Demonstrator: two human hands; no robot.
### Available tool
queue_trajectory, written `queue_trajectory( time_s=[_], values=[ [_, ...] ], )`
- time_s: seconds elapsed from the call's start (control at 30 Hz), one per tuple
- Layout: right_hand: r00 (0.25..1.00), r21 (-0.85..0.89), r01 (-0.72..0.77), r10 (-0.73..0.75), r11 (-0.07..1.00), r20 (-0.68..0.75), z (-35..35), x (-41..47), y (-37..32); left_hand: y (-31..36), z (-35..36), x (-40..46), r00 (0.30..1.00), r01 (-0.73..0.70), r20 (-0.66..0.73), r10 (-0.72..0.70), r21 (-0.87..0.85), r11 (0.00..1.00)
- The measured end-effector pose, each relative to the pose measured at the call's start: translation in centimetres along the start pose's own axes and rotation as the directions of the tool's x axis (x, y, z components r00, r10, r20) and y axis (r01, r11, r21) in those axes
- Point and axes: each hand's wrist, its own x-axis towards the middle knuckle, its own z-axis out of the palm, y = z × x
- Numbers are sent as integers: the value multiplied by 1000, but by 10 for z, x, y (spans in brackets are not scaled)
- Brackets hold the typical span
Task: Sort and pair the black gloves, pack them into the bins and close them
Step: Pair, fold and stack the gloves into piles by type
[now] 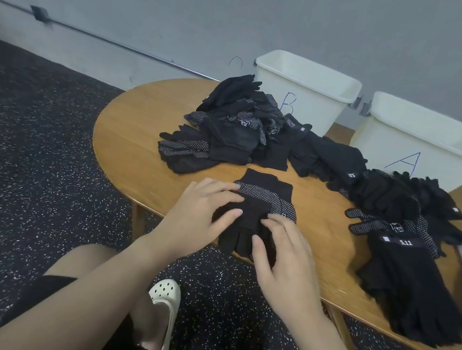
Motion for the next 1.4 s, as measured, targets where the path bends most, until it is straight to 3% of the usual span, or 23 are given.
queue_trajectory(
  time_s=[0.13, 0.23, 0.57, 0.77, 1.0, 1.1, 1.27, 1.4],
  values=[
    [997, -14, 14, -13, 1000, 72, 3, 5, -4, -5, 2, 0, 976, -5, 215, -34, 179, 984],
    [990, -54, 59, -51, 997, 128, 7, 11, -7, -7, 1, 1, 952, -30, 302, -51, 258, 966],
    [960, -264, 95, -18, 960, 279, 25, 14, -21, -23, -8, 7, 959, 64, 263, -102, 148, 987],
    [969, -286, 28, 44, 958, 243, 27, 10, -26, -21, -17, 16, 982, 153, 130, -138, -111, 982],
    [971, -289, 25, 46, 957, 233, 28, 12, -29, -21, -16, 36, 941, 317, 160, -298, -114, 942],
    [984, -201, -3, 39, 980, 174, 24, 16, -28, -21, -15, 41, 931, 340, 201, -305, -167, 926],
    [993, 34, -111, 113, 993, -40, 17, 31, -17, -19, -16, 41, 925, 365, 260, -277, -405, 838],
    [986, 61, -162, 159, 985, 58, 17, 43, -11, -18, -23, 39, 938, 347, 220, -268, -575, 741]
  ],
)
